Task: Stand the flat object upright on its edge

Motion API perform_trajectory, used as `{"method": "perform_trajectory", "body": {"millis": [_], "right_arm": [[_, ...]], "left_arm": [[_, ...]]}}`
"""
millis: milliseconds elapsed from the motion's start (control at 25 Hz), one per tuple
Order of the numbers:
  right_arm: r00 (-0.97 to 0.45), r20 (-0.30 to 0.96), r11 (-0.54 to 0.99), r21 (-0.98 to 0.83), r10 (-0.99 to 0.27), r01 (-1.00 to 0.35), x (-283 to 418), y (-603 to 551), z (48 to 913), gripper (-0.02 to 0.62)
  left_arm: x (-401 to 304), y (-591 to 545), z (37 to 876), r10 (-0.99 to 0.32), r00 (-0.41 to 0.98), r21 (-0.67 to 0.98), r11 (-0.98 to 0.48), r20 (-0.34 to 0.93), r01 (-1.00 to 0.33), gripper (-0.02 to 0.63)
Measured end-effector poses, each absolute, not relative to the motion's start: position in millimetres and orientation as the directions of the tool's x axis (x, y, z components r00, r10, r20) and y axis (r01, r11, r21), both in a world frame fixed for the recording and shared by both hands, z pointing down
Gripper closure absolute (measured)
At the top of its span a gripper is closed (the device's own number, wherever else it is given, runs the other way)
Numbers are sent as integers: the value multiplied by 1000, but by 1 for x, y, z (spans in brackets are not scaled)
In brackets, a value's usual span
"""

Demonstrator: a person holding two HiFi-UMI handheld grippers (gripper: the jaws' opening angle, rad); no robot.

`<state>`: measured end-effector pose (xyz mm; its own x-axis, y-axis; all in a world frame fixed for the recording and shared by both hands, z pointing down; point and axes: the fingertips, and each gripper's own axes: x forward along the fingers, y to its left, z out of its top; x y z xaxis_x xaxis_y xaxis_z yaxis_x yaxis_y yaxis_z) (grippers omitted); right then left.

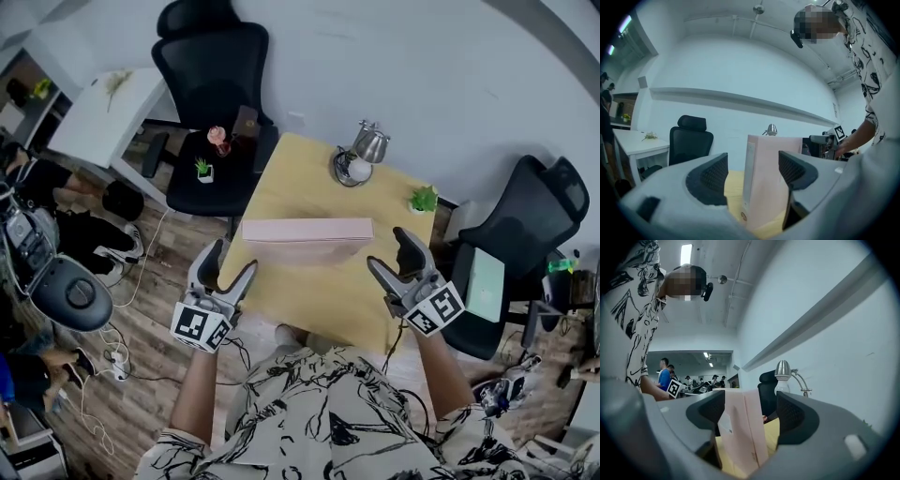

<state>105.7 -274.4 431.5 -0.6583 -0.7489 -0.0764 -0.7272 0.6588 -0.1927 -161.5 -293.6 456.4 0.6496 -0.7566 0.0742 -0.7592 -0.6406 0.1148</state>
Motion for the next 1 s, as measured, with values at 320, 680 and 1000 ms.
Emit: {"method": "perform_trajectory", "body": {"millis": [320, 680, 1000], "right_arm": [[-486, -63, 488, -206, -872, -848, 148, -270, 413, 546], [-380, -82, 389, -214, -921, -896, 172, -263, 383, 597], [-305, -113, 320, -153, -946, -935, 193, -253, 342, 595]], "left_arm": [[-198, -289, 438, -865, 498, 120, -489, 57, -864, 507], [-211, -291, 400, -913, 406, 102, -401, 34, -910, 606], [-204, -295, 370, -912, 408, 48, -406, 36, -913, 606]]}}
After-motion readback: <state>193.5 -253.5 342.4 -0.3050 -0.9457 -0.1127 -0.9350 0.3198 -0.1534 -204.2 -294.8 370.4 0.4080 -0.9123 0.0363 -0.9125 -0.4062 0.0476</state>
